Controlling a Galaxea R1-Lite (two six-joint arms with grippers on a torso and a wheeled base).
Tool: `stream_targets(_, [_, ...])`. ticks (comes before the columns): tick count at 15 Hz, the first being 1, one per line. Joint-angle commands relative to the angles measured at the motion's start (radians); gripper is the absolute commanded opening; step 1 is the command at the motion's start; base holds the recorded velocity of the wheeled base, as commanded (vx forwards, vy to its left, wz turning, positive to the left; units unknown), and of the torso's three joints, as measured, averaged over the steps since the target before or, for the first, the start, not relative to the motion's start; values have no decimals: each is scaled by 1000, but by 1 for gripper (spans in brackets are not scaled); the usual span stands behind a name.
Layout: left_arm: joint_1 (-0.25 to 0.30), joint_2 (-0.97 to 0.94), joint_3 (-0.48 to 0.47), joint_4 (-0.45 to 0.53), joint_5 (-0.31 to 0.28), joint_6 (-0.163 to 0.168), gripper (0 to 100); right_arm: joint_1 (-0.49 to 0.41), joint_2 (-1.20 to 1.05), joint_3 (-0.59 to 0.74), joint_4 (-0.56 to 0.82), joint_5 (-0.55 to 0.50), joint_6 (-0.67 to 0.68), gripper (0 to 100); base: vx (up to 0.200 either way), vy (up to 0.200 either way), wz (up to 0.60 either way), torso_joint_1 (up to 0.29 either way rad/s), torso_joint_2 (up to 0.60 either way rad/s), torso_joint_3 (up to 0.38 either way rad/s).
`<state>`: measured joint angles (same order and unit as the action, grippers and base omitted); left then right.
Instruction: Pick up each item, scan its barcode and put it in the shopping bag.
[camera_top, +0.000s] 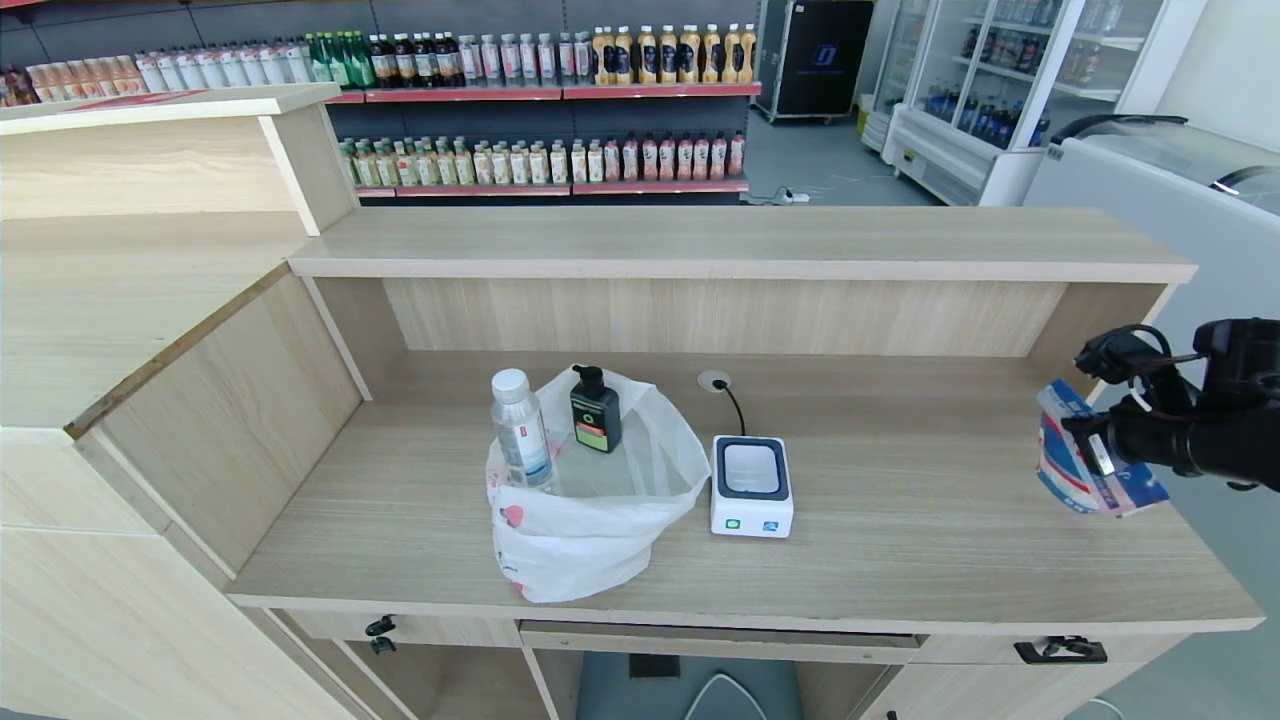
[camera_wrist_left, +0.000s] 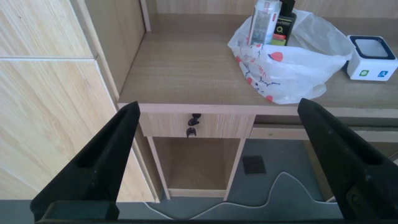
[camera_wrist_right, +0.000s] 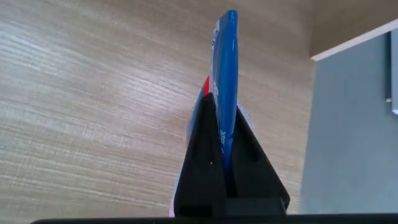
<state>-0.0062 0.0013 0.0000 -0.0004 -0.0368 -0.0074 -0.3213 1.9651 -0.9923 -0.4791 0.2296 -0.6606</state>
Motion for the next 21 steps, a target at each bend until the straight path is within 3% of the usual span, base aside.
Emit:
stream_targets(1, [0, 0, 0, -1, 0, 0, 100, 1, -117, 73, -4, 1, -79, 0, 0, 0, 0, 0, 0, 0])
stream_targets(9, [0, 0, 0, -1, 0, 0, 100, 1, -269, 166, -131, 7, -378, 0, 0, 0, 0, 0, 0, 0])
stream_targets(13, [0, 0, 0, -1, 0, 0, 100, 5, -362, 236, -292, 33, -554, 0, 0, 0, 0, 0, 0, 0])
stream_targets(18, [0, 0, 0, 0, 0, 0, 100, 68, -535, 299, -383, 287, -860, 0, 0, 0, 0, 0, 0, 0])
stream_targets(21, [0, 0, 0, -1, 0, 0, 100, 149, -621, 343, -477, 418, -1111, 0, 0, 0, 0, 0, 0, 0])
